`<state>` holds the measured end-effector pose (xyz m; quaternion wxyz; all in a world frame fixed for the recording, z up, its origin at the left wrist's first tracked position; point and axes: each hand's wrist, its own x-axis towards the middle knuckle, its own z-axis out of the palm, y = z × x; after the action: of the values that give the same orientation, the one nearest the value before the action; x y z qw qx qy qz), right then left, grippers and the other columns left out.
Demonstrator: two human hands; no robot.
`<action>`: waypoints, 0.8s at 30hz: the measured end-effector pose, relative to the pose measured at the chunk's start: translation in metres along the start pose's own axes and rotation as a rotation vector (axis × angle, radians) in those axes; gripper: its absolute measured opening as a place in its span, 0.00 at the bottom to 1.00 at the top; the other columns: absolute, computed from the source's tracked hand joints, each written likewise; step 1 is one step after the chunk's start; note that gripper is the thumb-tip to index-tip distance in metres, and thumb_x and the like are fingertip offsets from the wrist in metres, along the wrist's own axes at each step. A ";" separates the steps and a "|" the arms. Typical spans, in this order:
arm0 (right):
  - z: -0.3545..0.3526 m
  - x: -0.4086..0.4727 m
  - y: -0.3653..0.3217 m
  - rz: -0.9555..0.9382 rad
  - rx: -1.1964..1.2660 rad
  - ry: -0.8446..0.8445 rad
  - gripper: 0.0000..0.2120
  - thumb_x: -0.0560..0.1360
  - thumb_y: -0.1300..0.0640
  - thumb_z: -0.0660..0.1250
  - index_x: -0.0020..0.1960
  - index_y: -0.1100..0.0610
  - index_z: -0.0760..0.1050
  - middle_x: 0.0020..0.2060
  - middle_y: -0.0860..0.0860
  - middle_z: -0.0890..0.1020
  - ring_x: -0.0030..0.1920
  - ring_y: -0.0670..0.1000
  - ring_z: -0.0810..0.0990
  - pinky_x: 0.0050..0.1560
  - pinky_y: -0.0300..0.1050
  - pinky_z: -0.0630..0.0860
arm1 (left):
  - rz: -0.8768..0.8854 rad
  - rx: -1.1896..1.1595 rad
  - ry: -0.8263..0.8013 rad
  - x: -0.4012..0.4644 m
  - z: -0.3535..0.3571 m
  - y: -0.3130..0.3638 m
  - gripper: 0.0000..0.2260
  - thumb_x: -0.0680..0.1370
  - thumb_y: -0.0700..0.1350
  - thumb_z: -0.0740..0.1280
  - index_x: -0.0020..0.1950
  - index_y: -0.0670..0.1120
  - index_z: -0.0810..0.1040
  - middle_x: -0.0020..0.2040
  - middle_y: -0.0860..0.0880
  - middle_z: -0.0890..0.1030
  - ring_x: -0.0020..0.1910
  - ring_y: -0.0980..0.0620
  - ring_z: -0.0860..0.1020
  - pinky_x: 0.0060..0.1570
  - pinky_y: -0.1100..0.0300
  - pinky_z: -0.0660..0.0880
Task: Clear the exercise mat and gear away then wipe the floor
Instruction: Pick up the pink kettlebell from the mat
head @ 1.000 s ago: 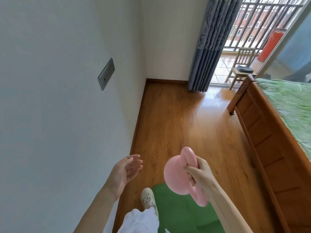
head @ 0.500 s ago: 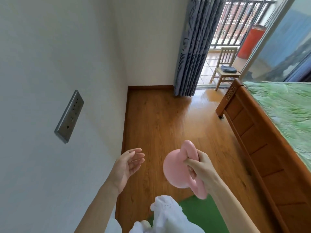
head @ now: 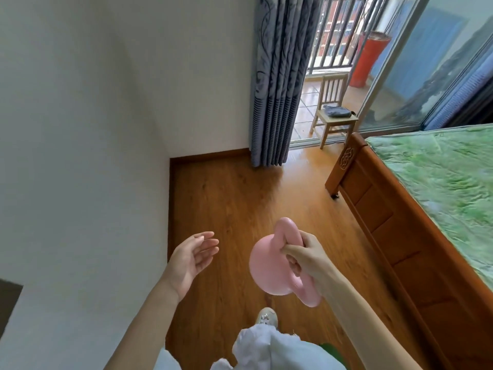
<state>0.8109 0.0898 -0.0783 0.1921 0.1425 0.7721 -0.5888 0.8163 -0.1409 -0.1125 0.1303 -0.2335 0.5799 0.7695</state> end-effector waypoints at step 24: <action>-0.134 0.377 -0.183 0.072 0.256 0.382 0.07 0.71 0.68 0.61 0.37 0.59 0.68 0.29 0.54 0.66 0.30 0.52 0.65 0.29 0.40 0.63 | -0.226 0.211 -0.313 0.436 0.200 0.222 0.12 0.82 0.46 0.55 0.54 0.46 0.77 0.55 0.46 0.80 0.57 0.48 0.77 0.63 0.53 0.69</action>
<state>0.3781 0.1684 -0.0663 0.0439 0.3022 0.7078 -0.6371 0.2961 -0.0465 -0.1068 0.3277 -0.1598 0.6002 0.7119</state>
